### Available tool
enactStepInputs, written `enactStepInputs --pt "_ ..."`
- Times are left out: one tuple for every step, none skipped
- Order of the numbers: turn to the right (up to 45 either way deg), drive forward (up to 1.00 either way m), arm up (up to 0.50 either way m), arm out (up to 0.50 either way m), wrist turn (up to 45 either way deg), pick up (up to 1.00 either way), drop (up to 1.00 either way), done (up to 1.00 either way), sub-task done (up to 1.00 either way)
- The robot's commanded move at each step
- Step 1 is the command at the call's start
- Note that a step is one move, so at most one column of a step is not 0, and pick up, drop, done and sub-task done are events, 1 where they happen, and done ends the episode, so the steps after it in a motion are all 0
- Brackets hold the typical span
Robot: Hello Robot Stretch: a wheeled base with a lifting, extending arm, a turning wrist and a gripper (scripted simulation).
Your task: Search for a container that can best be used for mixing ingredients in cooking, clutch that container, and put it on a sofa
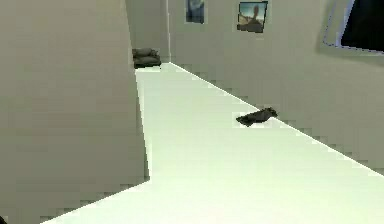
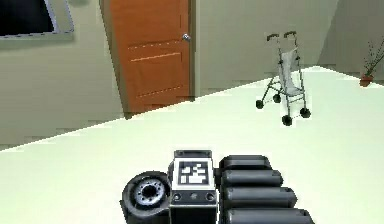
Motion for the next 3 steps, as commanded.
enactStepInputs --pt "-45.0 0.0 0.0 0.0 0.0 0.0 0.0 0.0 0.0" --pt "-12.0 0.0 0.0 0.0 0.0 0.0 0.0 0.0 0.0" --pt "45.0 0.0 0.0 0.0 0.0 0.0 0.0 0.0 0.0"
